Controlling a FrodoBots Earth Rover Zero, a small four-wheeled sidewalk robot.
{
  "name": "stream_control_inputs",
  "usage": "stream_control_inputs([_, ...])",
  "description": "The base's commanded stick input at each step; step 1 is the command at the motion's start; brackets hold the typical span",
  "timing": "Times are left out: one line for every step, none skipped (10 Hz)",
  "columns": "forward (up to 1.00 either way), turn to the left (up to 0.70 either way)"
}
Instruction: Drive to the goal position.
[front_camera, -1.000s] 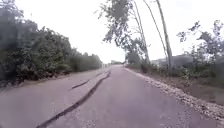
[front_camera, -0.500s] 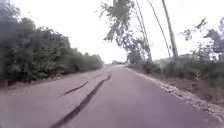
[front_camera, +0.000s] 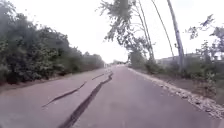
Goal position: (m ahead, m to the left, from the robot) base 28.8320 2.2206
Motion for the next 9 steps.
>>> stream_control_inputs([1.00, 0.00])
stream_control_inputs([1.00, 0.00])
stream_control_inputs([1.00, 0.00])
stream_control_inputs([1.00, 0.00])
stream_control_inputs([1.00, 0.00])
stream_control_inputs([1.00, 0.00])
stream_control_inputs([1.00, 0.00])
stream_control_inputs([1.00, 0.00])
stream_control_inputs([1.00, 0.00])
